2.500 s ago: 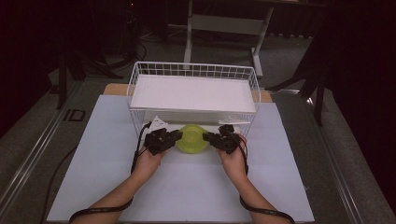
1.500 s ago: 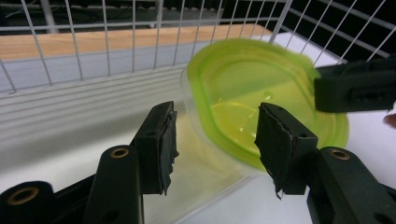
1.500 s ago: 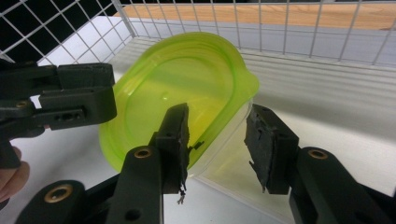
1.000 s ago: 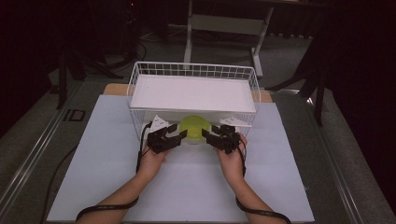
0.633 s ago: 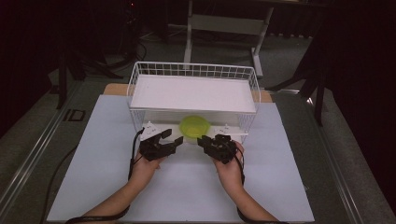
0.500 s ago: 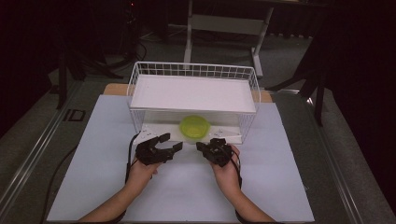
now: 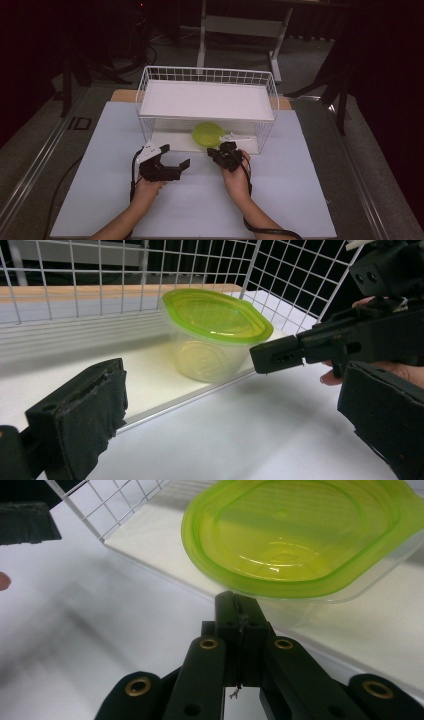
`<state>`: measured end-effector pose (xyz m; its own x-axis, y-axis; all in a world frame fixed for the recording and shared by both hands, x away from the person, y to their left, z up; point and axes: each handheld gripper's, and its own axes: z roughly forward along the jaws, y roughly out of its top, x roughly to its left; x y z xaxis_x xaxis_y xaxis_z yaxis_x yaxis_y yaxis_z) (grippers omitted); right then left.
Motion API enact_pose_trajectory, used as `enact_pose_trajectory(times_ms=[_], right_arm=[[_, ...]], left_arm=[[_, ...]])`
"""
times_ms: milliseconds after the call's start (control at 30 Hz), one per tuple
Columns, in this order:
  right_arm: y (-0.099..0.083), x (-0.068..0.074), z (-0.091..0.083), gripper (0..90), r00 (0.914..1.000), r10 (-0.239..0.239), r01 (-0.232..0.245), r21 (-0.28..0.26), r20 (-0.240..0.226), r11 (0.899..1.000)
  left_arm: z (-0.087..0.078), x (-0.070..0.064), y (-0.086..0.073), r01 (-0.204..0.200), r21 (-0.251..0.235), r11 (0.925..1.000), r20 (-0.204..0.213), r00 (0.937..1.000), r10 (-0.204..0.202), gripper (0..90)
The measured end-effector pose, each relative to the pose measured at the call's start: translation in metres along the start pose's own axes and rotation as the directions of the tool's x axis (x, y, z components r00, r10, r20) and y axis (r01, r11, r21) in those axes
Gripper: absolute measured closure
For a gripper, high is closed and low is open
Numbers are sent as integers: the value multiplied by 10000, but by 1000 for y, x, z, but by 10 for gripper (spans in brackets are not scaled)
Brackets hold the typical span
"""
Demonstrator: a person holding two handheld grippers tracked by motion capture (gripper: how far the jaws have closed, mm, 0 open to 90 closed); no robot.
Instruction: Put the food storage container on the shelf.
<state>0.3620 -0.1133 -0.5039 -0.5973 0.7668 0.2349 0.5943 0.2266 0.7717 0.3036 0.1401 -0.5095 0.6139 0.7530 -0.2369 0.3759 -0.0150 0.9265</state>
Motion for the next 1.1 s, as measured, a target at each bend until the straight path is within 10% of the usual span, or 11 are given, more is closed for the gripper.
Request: enact_pose_trajectory(times_ms=[400,1100], right_arm=[[5,-9,8,886,9958,131,-116,-172,901,9998],[12,-10,30,889,9959,328,-317,-142,844,9994]], left_arm=[[4,-7,-2,-388,69,9992,323,9987,386,6],[3,-10,0,-494,1,9988,459,9977,493,6]])
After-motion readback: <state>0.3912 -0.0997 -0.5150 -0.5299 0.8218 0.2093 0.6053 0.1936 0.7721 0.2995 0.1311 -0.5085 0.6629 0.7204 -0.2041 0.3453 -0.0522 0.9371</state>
